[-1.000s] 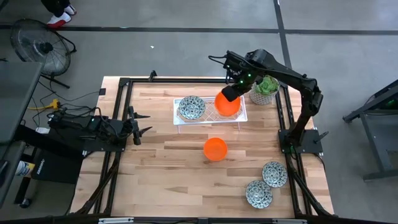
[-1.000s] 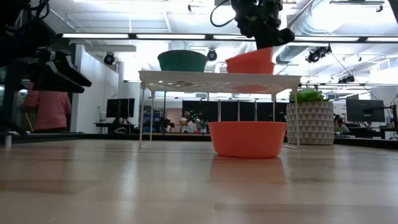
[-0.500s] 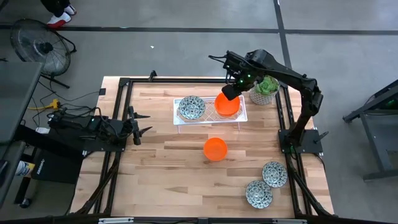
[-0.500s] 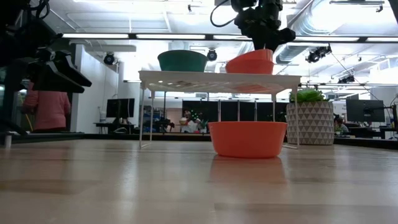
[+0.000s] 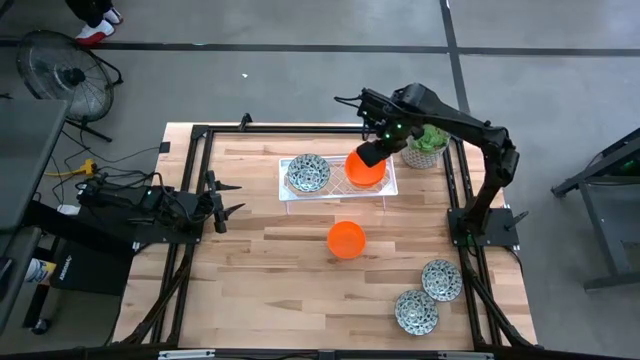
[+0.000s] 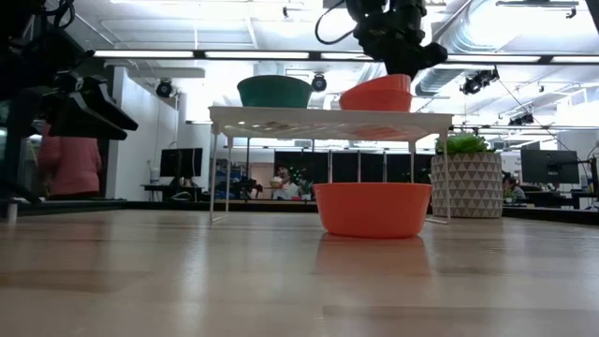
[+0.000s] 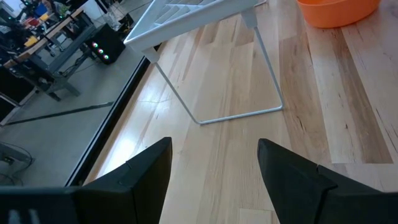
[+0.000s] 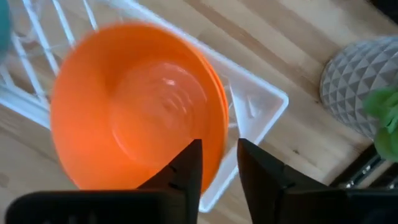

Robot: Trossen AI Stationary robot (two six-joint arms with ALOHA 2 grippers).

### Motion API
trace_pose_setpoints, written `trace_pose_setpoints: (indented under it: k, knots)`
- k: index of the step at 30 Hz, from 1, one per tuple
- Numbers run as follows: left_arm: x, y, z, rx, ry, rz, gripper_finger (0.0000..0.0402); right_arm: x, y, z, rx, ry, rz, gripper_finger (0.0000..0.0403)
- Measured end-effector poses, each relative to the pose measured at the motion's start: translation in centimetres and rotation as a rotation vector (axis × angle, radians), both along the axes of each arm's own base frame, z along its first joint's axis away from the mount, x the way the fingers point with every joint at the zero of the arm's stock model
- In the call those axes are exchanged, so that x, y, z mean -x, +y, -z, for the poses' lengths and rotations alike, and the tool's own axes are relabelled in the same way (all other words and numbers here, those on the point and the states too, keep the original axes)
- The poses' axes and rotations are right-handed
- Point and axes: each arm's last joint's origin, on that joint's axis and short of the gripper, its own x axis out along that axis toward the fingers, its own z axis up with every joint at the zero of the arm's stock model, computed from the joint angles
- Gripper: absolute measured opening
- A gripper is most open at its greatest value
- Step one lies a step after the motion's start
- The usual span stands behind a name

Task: Pick & Place Mini bowls
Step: Stack the right orange bowl on top of the other other orange bowl on the shelf

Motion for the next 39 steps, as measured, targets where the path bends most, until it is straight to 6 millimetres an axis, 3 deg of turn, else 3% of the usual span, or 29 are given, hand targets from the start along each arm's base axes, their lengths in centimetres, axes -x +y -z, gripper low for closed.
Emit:
trace_pose_setpoints:
  k: [4, 13, 27, 31, 39]
  knots:
    - [0.0, 0.0, 0.0, 0.000, 0.000, 0.000, 0.0232, -0.2, 0.1, 1.0, -0.020, 0.021, -0.005, 0.0068]
    - [0.0, 0.0, 0.0, 0.000, 0.000, 0.000, 0.0232, -0.9, -0.2, 1.0, -0.002, -0.057, -0.018, 0.0005]
    - [0.0, 0.0, 0.0, 0.000, 0.000, 0.000, 0.0232, -1.0, -0.4, 1.6, 0.022, -0.053, -0.016, 0.0006]
    - [0.0, 0.0, 0.0, 0.000, 0.000, 0.000, 0.0232, -1.3, -0.4, 2.4, 0.002, -0.061, -0.020, 0.0016]
    - [0.0, 0.0, 0.0, 0.000, 0.000, 0.000, 0.0232, -1.5, -0.6, 1.8, 0.039, -0.112, -0.019, 0.0046]
